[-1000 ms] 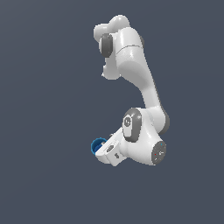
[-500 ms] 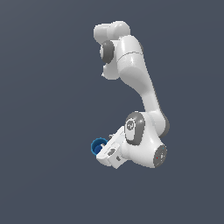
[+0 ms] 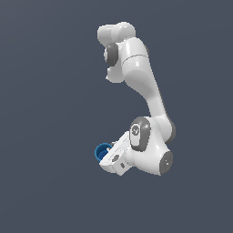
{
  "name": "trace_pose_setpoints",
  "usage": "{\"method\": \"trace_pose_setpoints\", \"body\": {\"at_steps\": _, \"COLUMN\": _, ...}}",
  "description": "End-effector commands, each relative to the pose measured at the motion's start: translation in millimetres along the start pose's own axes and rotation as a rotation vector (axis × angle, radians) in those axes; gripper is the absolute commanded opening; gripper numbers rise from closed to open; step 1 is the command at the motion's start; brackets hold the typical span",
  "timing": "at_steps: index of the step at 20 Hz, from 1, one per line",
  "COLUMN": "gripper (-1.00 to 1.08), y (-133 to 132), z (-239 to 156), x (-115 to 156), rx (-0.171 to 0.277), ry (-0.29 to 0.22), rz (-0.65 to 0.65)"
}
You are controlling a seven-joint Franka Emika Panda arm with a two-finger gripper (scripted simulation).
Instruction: Pick up the object and move it to a goal position.
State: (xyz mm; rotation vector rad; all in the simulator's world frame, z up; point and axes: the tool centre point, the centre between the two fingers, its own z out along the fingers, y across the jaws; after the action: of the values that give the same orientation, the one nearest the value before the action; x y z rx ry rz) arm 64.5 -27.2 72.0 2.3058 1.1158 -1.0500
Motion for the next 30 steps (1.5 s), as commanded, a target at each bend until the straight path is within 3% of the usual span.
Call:
{"method": "trace_pose_setpoints", "body": {"at_steps": 1, "gripper": -1.00, "y": -0.6, "z": -0.8, "x": 0.7, "rx": -0.001, "ry": 0.001, "rz": -0.001}}
{"method": "trace_pose_setpoints", "body": {"at_steps": 18, "gripper": -1.00, "y": -10.4, "z": -6.0, "x": -4.0, "rx": -0.001, "ry": 0.000, "rz": -0.001}}
{"method": "trace_pose_setpoints", "body": {"at_steps": 30, "gripper": -1.00, "y": -53.4, "z": -31.8, "x": -22.8, "rx": -0.002, "ry": 0.000, "rz": -0.002}}
